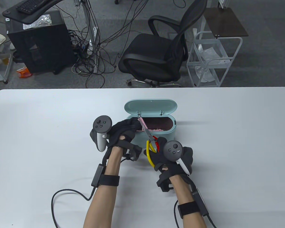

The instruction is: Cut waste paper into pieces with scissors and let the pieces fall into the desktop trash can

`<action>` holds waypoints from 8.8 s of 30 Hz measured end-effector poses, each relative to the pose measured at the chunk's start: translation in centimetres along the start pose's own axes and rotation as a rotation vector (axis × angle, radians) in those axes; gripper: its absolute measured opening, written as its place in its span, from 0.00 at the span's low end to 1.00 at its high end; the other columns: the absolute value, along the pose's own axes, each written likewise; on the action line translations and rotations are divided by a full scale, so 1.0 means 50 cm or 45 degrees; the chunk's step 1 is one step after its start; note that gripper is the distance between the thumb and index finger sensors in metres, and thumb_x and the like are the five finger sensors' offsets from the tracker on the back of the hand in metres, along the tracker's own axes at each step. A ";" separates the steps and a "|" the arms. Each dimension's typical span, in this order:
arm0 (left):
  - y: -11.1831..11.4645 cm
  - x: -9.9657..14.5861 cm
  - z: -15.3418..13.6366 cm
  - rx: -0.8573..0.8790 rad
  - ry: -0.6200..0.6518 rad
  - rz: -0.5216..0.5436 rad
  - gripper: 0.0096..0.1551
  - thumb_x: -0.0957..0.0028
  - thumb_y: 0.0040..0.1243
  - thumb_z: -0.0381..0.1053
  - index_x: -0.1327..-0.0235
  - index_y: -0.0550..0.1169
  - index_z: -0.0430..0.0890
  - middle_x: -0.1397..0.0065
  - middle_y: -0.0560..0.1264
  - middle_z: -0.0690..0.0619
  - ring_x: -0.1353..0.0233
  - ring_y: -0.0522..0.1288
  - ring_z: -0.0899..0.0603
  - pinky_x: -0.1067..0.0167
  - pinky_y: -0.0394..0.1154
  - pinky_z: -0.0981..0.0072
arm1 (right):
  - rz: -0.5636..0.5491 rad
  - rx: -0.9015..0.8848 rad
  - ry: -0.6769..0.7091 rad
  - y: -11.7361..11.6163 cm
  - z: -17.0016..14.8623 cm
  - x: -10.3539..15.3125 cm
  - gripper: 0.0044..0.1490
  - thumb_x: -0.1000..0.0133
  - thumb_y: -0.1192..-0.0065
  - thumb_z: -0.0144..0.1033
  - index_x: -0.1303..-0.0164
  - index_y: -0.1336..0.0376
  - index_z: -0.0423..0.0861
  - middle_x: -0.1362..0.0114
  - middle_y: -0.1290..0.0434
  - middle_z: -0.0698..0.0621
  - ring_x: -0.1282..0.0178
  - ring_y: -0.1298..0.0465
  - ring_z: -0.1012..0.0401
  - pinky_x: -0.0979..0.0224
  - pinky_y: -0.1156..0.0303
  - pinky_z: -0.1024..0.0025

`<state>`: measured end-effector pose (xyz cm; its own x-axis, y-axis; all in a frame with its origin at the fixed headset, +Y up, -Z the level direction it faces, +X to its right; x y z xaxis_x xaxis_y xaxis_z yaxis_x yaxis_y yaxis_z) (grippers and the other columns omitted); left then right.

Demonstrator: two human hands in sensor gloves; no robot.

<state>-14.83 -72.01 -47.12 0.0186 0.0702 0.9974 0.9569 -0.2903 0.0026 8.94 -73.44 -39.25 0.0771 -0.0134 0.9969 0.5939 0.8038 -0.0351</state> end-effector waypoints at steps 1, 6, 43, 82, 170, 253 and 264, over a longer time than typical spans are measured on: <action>0.000 0.000 0.000 -0.005 0.002 0.001 0.22 0.56 0.69 0.58 0.53 0.91 0.51 0.49 0.90 0.58 0.36 0.82 0.46 0.27 0.56 0.30 | -0.002 -0.028 -0.007 0.001 -0.002 0.000 0.51 0.53 0.40 0.65 0.30 0.49 0.44 0.43 0.26 0.54 0.61 0.19 0.60 0.23 0.43 0.36; 0.003 0.001 0.003 -0.052 0.018 0.030 0.22 0.55 0.69 0.58 0.53 0.90 0.51 0.48 0.89 0.58 0.36 0.82 0.45 0.26 0.56 0.30 | -0.003 -0.104 -0.013 0.001 -0.006 -0.003 0.48 0.53 0.38 0.62 0.32 0.47 0.42 0.48 0.24 0.56 0.66 0.19 0.62 0.25 0.40 0.38; 0.010 -0.005 0.022 -0.296 0.101 0.021 0.22 0.55 0.69 0.57 0.52 0.91 0.51 0.47 0.89 0.59 0.35 0.82 0.45 0.26 0.58 0.31 | 0.308 -0.279 -0.070 -0.007 -0.011 -0.025 0.55 0.55 0.40 0.70 0.29 0.49 0.43 0.43 0.25 0.52 0.61 0.19 0.60 0.24 0.44 0.33; 0.028 0.021 0.084 -0.769 0.243 0.210 0.21 0.54 0.69 0.56 0.48 0.88 0.55 0.41 0.87 0.59 0.29 0.80 0.44 0.24 0.55 0.29 | 0.122 -0.460 -0.084 0.051 -0.069 0.022 0.48 0.54 0.37 0.64 0.37 0.42 0.39 0.55 0.21 0.56 0.73 0.18 0.64 0.28 0.35 0.41; -0.111 0.282 -0.036 -1.334 0.275 0.030 0.50 0.51 0.48 0.75 0.14 0.60 0.55 0.09 0.53 0.47 0.12 0.45 0.33 0.25 0.41 0.26 | 0.069 1.140 -0.747 0.062 -0.227 0.054 0.45 0.57 0.37 0.66 0.40 0.31 0.44 0.49 0.17 0.53 0.62 0.13 0.58 0.37 0.23 0.53; -0.094 0.290 -0.027 -1.331 0.332 -0.027 0.53 0.51 0.46 0.77 0.13 0.57 0.55 0.08 0.49 0.48 0.12 0.41 0.33 0.25 0.40 0.26 | -0.235 1.034 0.377 -0.049 0.119 -0.049 0.57 0.51 0.60 0.67 0.21 0.62 0.42 0.13 0.55 0.39 0.16 0.50 0.38 0.19 0.49 0.34; -0.099 0.289 -0.021 -1.328 0.366 0.006 0.53 0.51 0.46 0.78 0.13 0.56 0.55 0.08 0.49 0.48 0.12 0.40 0.33 0.26 0.39 0.26 | -0.191 0.788 0.354 0.020 0.118 -0.037 0.56 0.52 0.61 0.70 0.20 0.62 0.48 0.13 0.53 0.41 0.16 0.50 0.38 0.20 0.50 0.33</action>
<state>-19.61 -70.54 -32.63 -0.1768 -0.1201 0.9769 0.2364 -0.9687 -0.0763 4.68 -69.10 -40.70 0.2813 -0.2362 0.9301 0.0546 0.9716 0.2302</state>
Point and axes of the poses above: the tracker on the back of each hand, its own z axis roughly to the thumb side, its own x axis roughly from the fingertips to the wrist, y = z × x, the point moved 5 cm from there along -x, roughly from the wrist to the fingertips
